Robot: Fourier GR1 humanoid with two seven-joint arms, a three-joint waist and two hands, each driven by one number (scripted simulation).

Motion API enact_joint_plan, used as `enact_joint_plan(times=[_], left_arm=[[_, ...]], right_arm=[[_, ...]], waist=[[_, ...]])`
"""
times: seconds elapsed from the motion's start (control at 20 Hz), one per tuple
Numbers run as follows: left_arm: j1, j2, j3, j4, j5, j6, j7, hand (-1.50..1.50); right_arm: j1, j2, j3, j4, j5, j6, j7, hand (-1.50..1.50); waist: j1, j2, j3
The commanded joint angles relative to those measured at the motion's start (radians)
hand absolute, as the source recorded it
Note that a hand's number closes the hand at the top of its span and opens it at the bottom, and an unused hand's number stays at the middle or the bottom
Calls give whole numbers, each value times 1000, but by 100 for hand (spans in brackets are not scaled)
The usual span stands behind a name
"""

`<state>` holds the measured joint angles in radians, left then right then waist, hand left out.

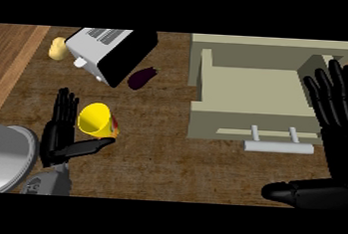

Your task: Pick up the cup, place it into the drawer and close the drawer

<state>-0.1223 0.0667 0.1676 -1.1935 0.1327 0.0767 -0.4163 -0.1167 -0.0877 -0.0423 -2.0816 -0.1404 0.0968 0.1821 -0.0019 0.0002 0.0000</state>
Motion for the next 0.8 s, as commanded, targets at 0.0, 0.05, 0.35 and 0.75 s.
enact_joint_plan(times=[0.0, 0.05, 0.35, 0.75], left_arm=[[-57, 23, 25, 136, 13, -28, -62, -150], [50, -27, -16, 39, -5, 0, -75, -150], [-55, 28, 64, 278, 29, -43, -227, -150], [-170, 54, 75, 428, 39, -33, -230, -150]], right_arm=[[-27, -1, -14, 69, 5, 13, -53, -150], [-11, 9, -6, 24, -9, -2, -13, -150], [26, -7, -31, 27, -26, 40, -60, -150], [5, 54, 82, -35, 67, -36, 12, -150]], waist=[[0, 0, 0], [2, -1, 0], [-1, 1, 0], [-1, 0, 0]])
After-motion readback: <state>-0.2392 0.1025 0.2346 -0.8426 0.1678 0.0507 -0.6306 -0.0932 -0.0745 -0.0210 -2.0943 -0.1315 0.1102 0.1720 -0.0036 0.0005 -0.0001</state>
